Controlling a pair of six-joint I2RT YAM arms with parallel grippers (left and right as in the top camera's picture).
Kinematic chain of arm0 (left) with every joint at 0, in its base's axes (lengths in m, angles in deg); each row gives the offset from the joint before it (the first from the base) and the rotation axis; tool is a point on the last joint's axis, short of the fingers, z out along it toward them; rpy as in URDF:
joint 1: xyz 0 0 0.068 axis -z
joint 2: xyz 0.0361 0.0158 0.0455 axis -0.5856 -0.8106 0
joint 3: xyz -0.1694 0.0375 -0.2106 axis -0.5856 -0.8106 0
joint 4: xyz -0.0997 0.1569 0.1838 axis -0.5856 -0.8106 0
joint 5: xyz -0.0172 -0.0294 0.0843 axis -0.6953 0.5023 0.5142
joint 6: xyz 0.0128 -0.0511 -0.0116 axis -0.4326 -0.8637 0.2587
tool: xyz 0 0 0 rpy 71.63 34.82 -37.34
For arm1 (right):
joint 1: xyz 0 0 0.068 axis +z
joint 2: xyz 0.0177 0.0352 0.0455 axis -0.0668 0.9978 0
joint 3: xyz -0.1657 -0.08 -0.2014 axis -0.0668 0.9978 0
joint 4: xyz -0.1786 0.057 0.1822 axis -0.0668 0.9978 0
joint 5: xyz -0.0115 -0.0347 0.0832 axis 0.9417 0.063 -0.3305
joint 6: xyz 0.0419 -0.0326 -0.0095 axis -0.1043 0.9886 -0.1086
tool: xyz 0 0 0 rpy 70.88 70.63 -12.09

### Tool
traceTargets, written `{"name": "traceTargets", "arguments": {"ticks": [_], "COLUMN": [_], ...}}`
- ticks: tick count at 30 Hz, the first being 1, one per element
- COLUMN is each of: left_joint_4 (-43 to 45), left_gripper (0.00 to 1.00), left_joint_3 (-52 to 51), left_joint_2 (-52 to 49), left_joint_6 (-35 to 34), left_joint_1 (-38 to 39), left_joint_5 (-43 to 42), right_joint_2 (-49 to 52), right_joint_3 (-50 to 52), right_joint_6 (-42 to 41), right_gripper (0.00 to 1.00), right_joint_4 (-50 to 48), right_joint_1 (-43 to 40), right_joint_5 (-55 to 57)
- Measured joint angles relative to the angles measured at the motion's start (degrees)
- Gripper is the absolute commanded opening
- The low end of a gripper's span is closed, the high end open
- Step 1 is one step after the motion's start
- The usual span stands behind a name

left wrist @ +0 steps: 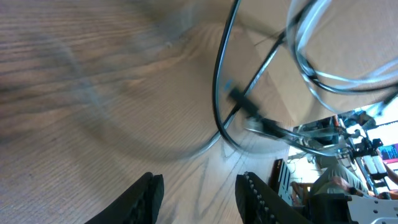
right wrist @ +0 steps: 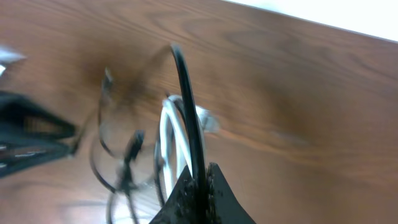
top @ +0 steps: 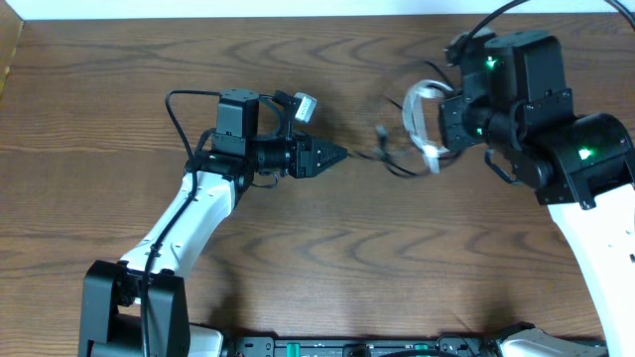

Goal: Untangle cables

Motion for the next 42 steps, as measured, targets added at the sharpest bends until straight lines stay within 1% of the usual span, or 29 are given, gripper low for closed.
{"name": "traceTargets", "arguments": {"ticks": [10,19,25,30,34,37,40,42], "left_joint_4": [1.90,13.77,18.99,25.49,28.55,28.87,29.64,31.63], "left_gripper": [0.43,0.43,0.43,0.43,0.43,0.43,0.43,0.43], "left_joint_3": [0.00,-0.11,-0.15,-0.20,-0.22,-0.22,-0.22,-0.28], "left_joint_2": [0.00,0.00,0.00,0.00,0.00,0.00,0.00,0.00], "left_joint_6": [0.04,-0.09,-0.22,-0.35,-1.84,-3.17,-3.80,-4.20], "left_joint_1": [0.00,0.42,3.21,6.10,8.13,9.44,10.08,10.08], "left_joint_5": [-0.22,-6.23,-7.63,-7.78,-5.92,-2.51,-0.11,0.92], "right_joint_2": [0.09,0.09,0.09,0.09,0.09,0.09,0.09,0.09], "right_joint_3": [0.00,0.00,0.00,0.00,0.00,0.00,0.00,0.00], "right_joint_6": [1.77,3.67,4.46,5.31,5.92,6.23,6.54,6.67], "right_gripper": [0.01,0.01,0.01,0.01,0.01,0.01,0.01,0.01], "right_joint_4": [-0.52,-0.85,-0.87,-0.87,-0.83,-0.37,0.07,0.44], "right_joint_1": [-0.04,-0.04,-0.02,-0.02,-0.02,-0.02,-0.02,-0.02], "right_joint_5": [-1.88,-9.16,-12.94,-17.44,-20.96,-23.43,-25.07,-25.79]}}
